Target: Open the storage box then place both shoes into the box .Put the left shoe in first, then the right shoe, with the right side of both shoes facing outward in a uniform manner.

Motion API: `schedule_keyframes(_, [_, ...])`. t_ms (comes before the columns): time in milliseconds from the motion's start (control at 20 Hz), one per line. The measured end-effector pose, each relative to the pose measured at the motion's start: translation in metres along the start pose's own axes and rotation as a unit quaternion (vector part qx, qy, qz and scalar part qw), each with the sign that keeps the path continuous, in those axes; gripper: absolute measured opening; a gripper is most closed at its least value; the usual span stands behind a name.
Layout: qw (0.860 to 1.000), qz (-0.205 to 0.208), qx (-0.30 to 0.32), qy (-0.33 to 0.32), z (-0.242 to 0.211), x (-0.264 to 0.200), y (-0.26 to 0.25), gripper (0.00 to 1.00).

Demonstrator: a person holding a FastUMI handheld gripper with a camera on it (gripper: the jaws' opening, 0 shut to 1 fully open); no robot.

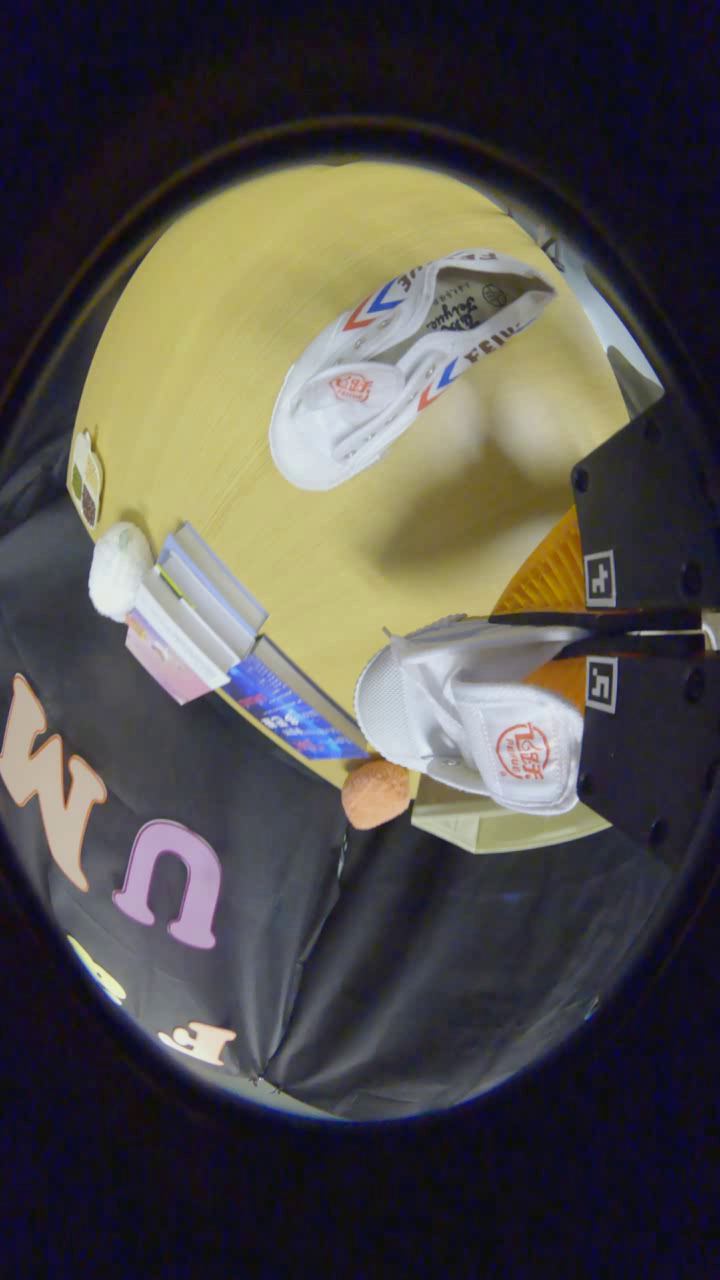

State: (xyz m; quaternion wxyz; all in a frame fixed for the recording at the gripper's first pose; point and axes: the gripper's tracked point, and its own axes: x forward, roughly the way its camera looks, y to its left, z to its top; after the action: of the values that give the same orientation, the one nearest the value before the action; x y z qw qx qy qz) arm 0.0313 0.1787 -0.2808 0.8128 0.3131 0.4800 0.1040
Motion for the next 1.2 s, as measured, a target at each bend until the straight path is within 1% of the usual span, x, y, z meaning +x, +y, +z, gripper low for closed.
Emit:
schedule_keyframes(100, [0.999, 0.025, -0.019, -0.012, 0.006, -0.016, 0.037, 0.04])
schedule_keyframes(250, [0.997, 0.059, -0.037, -0.018, 0.004, -0.024, 0.096, 0.04])
schedule_keyframes(400, [0.994, 0.097, -0.04, -0.003, -0.009, -0.016, 0.153, 0.04])
schedule_keyframes(500, [0.993, 0.106, -0.042, 0.015, -0.022, -0.003, 0.176, 0.04])
schedule_keyframes(700, [0.995, 0.086, -0.029, 0.049, -0.058, 0.04, 0.195, 0.04])
schedule_keyframes(900, [0.996, 0.031, -0.035, 0.076, -0.095, 0.081, 0.181, 0.04])
schedule_keyframes(1100, [0.995, -0.023, -0.057, 0.079, -0.114, 0.107, 0.161, 0.04])
schedule_keyframes(1200, [0.995, -0.032, -0.061, 0.066, -0.112, 0.114, 0.161, 0.04])
